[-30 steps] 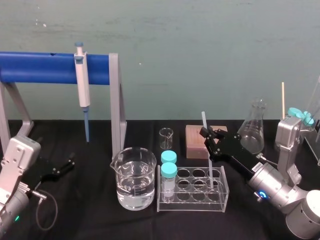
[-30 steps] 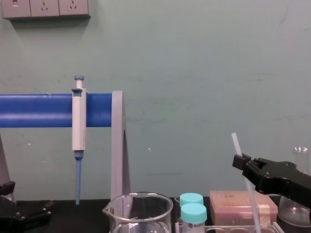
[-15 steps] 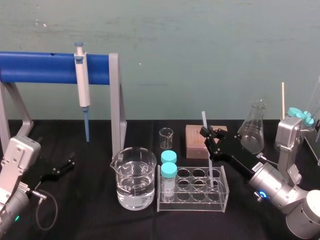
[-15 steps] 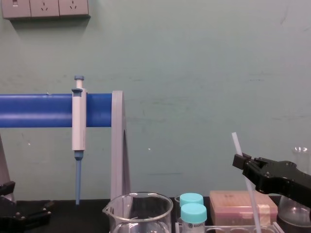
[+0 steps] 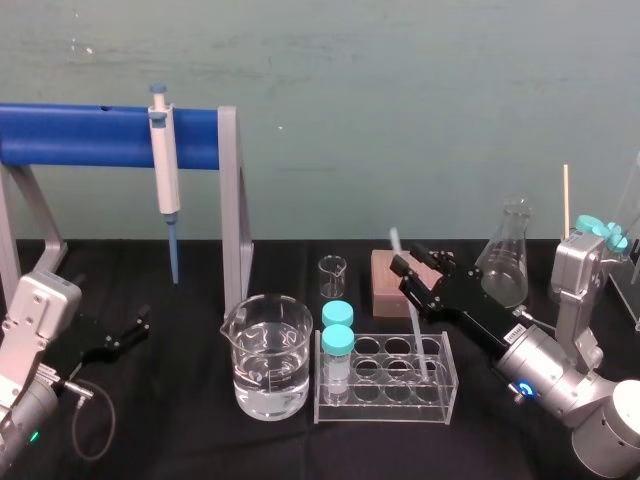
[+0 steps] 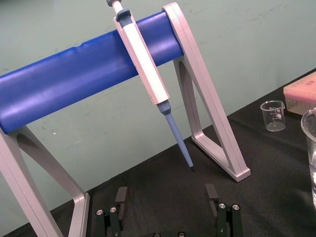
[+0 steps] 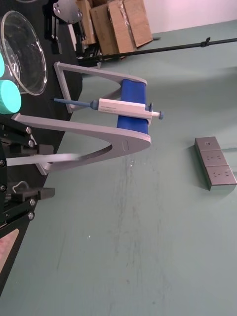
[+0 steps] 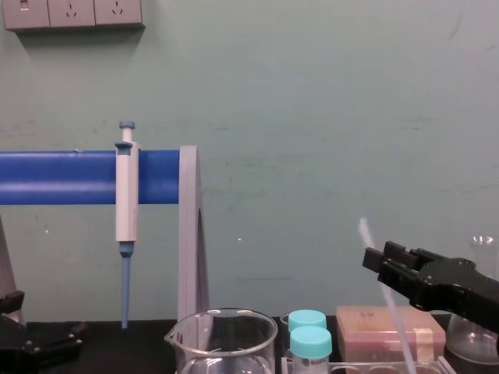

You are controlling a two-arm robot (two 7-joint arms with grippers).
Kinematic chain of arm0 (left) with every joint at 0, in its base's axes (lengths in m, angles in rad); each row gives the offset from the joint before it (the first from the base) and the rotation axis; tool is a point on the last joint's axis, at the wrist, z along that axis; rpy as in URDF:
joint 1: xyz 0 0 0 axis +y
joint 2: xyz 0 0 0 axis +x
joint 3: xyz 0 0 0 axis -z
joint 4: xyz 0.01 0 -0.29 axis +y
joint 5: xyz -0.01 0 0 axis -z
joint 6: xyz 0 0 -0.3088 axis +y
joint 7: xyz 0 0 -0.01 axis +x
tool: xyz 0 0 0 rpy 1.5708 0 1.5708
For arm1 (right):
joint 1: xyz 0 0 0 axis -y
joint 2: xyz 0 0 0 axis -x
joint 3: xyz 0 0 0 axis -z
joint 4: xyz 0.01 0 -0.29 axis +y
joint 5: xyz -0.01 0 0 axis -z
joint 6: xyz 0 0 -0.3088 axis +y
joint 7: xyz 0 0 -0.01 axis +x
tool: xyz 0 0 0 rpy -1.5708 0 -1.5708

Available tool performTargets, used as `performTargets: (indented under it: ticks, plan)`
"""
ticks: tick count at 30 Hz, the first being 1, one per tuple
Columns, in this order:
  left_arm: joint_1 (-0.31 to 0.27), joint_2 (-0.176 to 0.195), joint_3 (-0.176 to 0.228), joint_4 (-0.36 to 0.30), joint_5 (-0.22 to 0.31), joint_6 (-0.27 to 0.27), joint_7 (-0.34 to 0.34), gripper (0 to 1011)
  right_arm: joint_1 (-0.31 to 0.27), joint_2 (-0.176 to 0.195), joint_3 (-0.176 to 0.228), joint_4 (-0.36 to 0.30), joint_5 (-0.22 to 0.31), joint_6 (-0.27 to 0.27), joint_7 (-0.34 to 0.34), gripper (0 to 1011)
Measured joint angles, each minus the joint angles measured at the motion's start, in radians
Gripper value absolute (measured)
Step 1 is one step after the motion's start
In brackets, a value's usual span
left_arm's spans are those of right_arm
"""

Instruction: Pick up the stirring rod with one hand, then place it down.

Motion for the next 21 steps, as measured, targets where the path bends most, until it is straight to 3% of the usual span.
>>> performTargets:
  ticks: [15,21]
  plan:
    - [0.0,0.0,0.0,0.0,0.0,0.0,0.0,1000,0.0,0.0,0.0,0.0,0.0,-0.001,0.0,873]
    - [0.0,0.0,0.0,0.0,0.0,0.0,0.0,1000,0.0,0.0,0.0,0.0,0.0,-0.001,0.0,1002]
